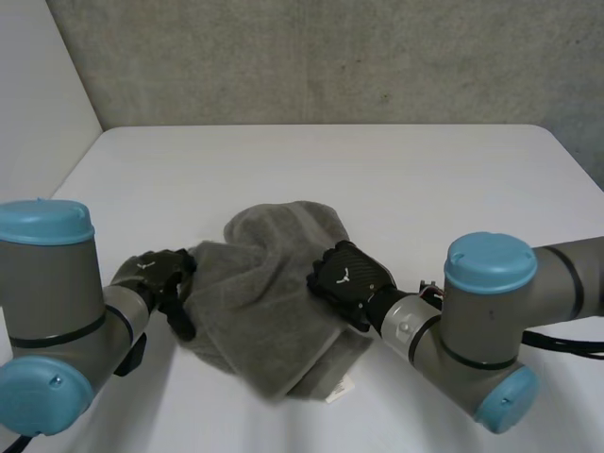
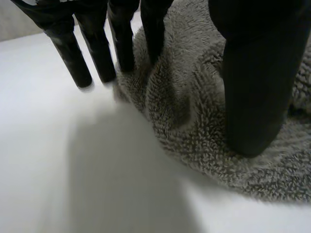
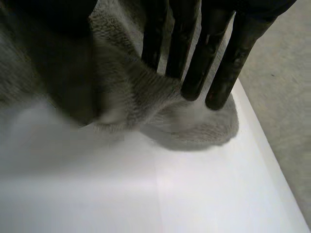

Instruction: Fold the towel.

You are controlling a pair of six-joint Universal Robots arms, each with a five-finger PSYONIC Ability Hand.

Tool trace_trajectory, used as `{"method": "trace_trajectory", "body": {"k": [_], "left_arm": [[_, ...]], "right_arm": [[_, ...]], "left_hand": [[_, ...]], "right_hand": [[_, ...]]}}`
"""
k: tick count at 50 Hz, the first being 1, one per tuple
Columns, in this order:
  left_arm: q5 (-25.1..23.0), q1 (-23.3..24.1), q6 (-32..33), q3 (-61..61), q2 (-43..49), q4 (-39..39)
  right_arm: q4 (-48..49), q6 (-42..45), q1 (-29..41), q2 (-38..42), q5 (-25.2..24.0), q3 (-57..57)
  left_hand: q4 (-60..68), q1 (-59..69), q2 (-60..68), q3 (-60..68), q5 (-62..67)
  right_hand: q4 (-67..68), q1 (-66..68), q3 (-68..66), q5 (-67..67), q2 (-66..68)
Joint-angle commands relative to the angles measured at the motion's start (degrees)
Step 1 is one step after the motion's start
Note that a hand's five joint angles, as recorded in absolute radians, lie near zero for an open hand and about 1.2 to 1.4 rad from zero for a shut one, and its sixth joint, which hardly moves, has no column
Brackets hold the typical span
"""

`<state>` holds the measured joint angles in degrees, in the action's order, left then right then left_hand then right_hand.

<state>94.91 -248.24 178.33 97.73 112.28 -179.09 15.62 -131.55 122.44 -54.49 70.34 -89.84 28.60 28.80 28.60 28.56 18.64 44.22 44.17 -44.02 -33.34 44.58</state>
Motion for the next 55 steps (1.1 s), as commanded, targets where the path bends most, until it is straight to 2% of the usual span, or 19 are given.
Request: {"method": "trace_trajectory", "body": {"k": [1, 2, 12, 14, 17, 23, 26, 28, 33, 39, 42, 45, 47, 50, 51, 52, 53, 54, 55], "left_arm": [[-0.1, 0.1, -0.1, -1.2, 0.0, -0.4], [-0.3, 0.3, -0.1, -2.2, -0.6, -0.3], [-2.8, 5.7, -0.2, -15.5, -14.6, 4.6], [-4.5, 7.5, -0.3, -22.9, -19.4, 12.9], [-6.5, 7.9, -1.0, -29.3, -22.3, 20.9], [-8.6, 7.7, -1.6, -33.7, -22.8, 24.8], [-8.8, 7.1, -2.3, -33.7, -21.7, 24.7], [-8.8, 6.3, -2.5, -33.4, -19.7, 24.6], [-9.0, 2.7, -1.7, -35.2, -3.2, 24.3], [-9.0, 2.6, -0.6, -42.3, 11.7, 23.6], [-8.9, 2.7, 1.1, -49.8, 21.1, 23.0], [-8.7, 2.7, 3.5, -59.1, 28.9, 21.4], [-8.5, 2.8, 5.7, -67.9, 35.0, 19.0], [-8.5, 2.8, 6.6, -71.4, 37.1, 17.7], [-8.5, 2.8, 6.9, -73.8, 38.4, 16.6], [-8.4, 2.8, 7.0, -75.0, 38.7, 15.6], [-8.4, 2.8, 7.0, -75.1, 38.7, 15.6], [-8.2, 2.8, 7.0, -75.0, 38.6, 15.3], [-8.1, 2.8, 6.9, -74.6, 38.3, 15.4]], "right_arm": [[2.2, -0.6, 0.1, 0.6, 4.0, 2.2], [2.5, -0.9, 0.1, -1.1, 4.9, 2.6], [-2.1, -14.5, -0.7, -24.3, 6.2, 4.9], [-11.1, -18.0, -1.7, -32.0, 5.5, 9.6], [-21.9, -19.5, -4.4, -36.7, 4.6, 15.9], [-36.3, -19.8, -6.4, -37.6, 0.4, 25.4], [-44.0, -19.9, -7.4, -34.5, -2.3, 30.3], [-50.8, -19.1, -8.3, -26.5, -3.3, 34.3], [-56.7, -16.5, -7.7, -15.7, -3.0, 39.6], [-58.0, -12.7, -7.5, -2.6, -2.5, 45.2], [-57.0, -12.1, -7.1, 8.4, 1.9, 52.4], [-55.4, -12.2, -6.5, 11.6, 5.0, 55.3], [-48.9, -12.2, -4.7, 16.1, 11.0, 59.3], [-41.8, -12.5, -4.6, 16.8, 14.8, 58.7], [-41.7, -12.5, -4.6, 16.8, 14.8, 58.6], [-38.6, -12.6, -4.6, 16.5, 15.3, 57.2], [-38.6, -12.6, -4.6, 16.5, 15.4, 57.1], [-36.3, -12.9, -4.5, 15.9, 15.4, 55.2], [-34.9, -13.4, -4.5, 14.7, 15.5, 53.2]], "left_hand": [[45.7, 45.5, 45.7, 45.7, 45.7], [51.3, 51.1, 51.3, 51.4, 51.3], [51.4, 51.2, 51.4, 51.4, 51.4], [51.4, 51.2, 51.4, 51.4, 51.4], [51.4, 51.2, 51.4, 51.4, 51.4], [51.4, 51.2, 51.4, 51.4, 51.4], [51.4, 51.2, 51.4, 51.4, 51.4], [51.4, 51.2, 51.4, 51.4, 51.4], [51.4, 51.2, 51.4, 51.4, 51.4], [51.4, 51.2, 51.4, 51.4, 51.4], [51.4, 51.2, 51.4, 51.4, 51.4], [51.4, 51.2, 51.4, 51.4, 51.4], [51.4, 51.2, 51.4, 51.4, 51.4], [51.4, 51.2, 51.4, 51.4, 51.4], [47.9, 47.7, 47.9, 48.0, 47.9], [28.7, 28.5, 28.7, 28.8, 28.7], [28.5, 28.3, 28.5, 28.6, 28.5], [-9.8, -10.0, -9.8, -9.7, -9.8], [-16.1, -16.3, -16.1, -16.1, -16.2]], "right_hand": [[35.8, 35.8, -36.0, -36.7, 35.4], [35.8, 35.8, -36.0, -36.7, 35.4], [35.8, 35.8, -36.0, -36.7, 35.4], [35.8, 35.8, -36.0, -36.7, 35.4], [35.8, 35.8, -36.0, -36.7, 35.4], [35.8, 35.8, -36.0, -36.7, 35.4], [35.8, 35.8, -36.0, -36.7, 35.4], [35.8, 35.8, -36.0, -36.7, 35.4], [35.8, 35.8, -36.0, -36.7, 35.4], [35.8, 35.8, -36.0, -36.7, 35.4], [35.8, 35.8, -36.0, -36.7, 35.4], [35.8, 35.8, -36.0, -36.7, 35.4], [35.8, 35.8, -36.0, -36.7, 35.4], [35.8, 35.8, -36.0, -36.7, 35.4], [35.8, 35.8, -36.0, -36.7, 35.4], [33.0, 33.1, -33.2, -33.9, 32.6], [33.0, 33.0, -33.2, -33.9, 32.6], [20.0, 20.0, -20.2, -20.9, 19.6], [-1.0, -0.9, 0.8, 0.1, -1.3]]}}
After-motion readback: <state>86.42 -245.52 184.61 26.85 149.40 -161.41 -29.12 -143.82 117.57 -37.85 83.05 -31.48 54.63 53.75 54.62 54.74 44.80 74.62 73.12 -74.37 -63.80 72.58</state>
